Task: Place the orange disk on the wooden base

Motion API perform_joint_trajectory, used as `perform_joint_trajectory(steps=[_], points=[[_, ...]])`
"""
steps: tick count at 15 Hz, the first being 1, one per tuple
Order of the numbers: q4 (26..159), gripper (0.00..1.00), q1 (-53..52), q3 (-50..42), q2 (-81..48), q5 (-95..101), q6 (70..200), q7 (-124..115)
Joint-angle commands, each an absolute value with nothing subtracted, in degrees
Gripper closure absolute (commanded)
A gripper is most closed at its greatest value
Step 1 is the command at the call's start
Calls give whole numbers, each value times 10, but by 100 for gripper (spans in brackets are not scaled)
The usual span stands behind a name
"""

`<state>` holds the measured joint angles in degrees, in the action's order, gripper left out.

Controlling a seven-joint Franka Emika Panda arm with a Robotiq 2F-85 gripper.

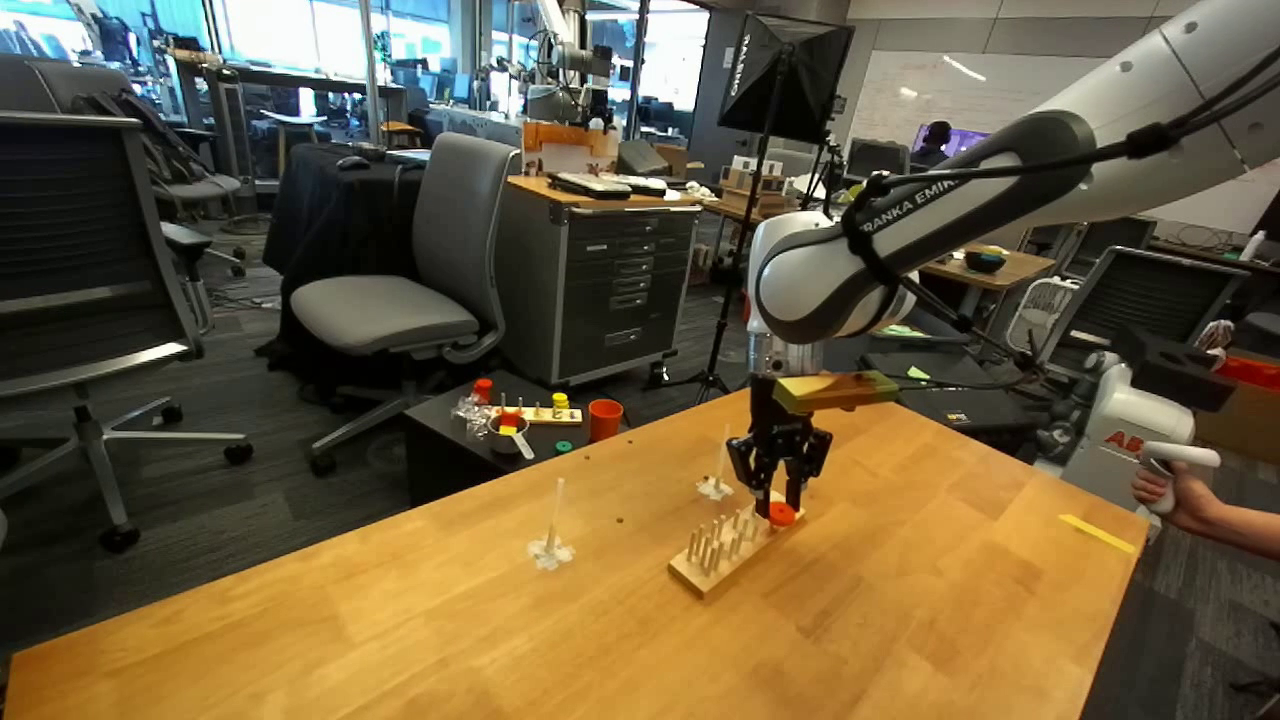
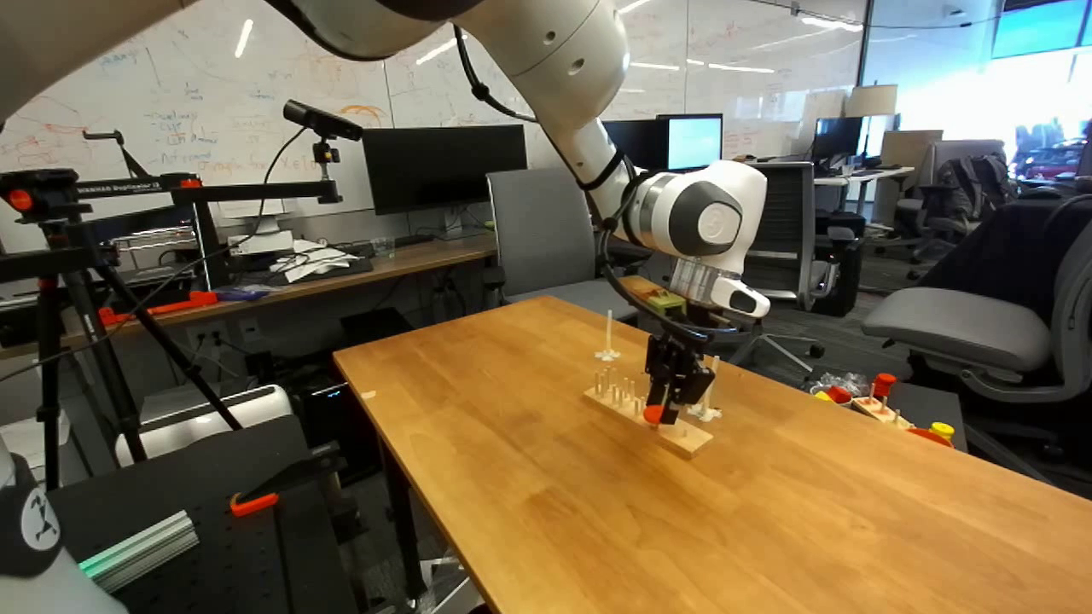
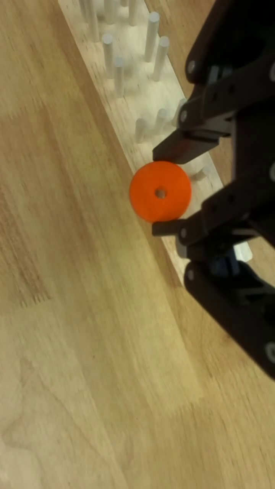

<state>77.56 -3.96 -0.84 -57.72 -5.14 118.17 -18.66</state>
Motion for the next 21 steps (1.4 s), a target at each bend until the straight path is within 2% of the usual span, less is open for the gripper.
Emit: perform_joint_trajectory(steps=[1,21], points=[[739,82,-38,-8,-594,-57,1157,-184],[719,82,-39,-6,-605,-59,1143,-183]])
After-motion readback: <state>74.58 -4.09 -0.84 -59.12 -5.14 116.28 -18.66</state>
